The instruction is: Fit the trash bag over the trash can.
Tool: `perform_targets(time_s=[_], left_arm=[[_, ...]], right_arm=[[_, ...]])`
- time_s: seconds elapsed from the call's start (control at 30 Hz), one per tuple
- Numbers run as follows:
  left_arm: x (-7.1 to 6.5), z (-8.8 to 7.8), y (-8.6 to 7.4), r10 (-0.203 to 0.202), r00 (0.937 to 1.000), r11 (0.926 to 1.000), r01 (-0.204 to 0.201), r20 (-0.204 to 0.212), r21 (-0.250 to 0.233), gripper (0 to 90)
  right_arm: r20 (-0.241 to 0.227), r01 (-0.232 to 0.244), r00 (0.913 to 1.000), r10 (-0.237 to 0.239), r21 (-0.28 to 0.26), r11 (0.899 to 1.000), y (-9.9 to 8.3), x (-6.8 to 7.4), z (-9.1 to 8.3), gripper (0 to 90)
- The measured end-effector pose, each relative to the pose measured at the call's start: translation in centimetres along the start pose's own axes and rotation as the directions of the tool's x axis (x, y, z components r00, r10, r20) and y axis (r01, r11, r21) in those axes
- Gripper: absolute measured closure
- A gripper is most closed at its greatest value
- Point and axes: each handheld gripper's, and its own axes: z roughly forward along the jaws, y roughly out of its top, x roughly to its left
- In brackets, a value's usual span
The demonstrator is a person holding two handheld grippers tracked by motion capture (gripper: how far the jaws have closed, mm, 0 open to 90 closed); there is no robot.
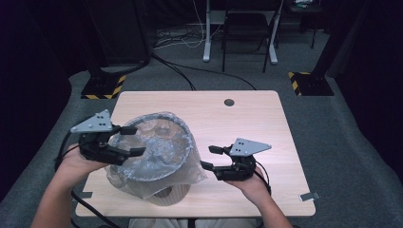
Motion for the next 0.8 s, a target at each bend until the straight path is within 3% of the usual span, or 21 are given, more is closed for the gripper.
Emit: perform_targets(time_s=[0.17, 0.33, 0.47, 0.63, 0.73, 0.8], left_arm=[[0.7, -2.3, -1.3, -0.031, 0.9967, 0.9980, 0.027, -0.076, -0.058, 25.4], [1.0, -4.4, -2.7, -0.058, 0.9903, 0.9895, 0.040, -0.127, -0.139, 24.9], [1.3, -5.9, -4.5, -0.095, 0.9774, 0.9832, 0.062, -0.189, -0.172, 24.6], [1.8, -6.7, -7.7, -0.162, 0.9645, 0.9691, 0.115, -0.209, -0.218, 24.3], [2.1, -6.7, -9.4, -0.212, 0.9517, 0.9566, 0.155, -0.223, -0.247, 24.0], [2.3, -6.5, -10.8, -0.235, 0.9391, 0.9524, 0.170, -0.251, -0.253, 23.8]], right_arm=[[0.044, -0.004, 0.9990, 0.004, -0.019, 1.000, 0.0, -0.4, -1.5, 37.2], [0.098, -0.010, 0.9951, 0.011, -0.009, 1.000, -0.8, -1.3, -2.9, 36.2], [0.152, -0.033, 0.9878, 0.034, -0.004, 0.999, -1.8, -2.2, -4.3, 35.3], [0.208, -0.059, 0.9768, 0.053, 0.020, 0.998, -3.2, -3.0, -5.5, 35.1], [0.230, -0.069, 0.9715, 0.059, 0.035, 0.997, -3.9, -3.3, -5.9, 35.0], [0.245, -0.071, 0.9680, 0.056, 0.053, 0.996, -4.3, -3.4, -6.0, 34.8]])
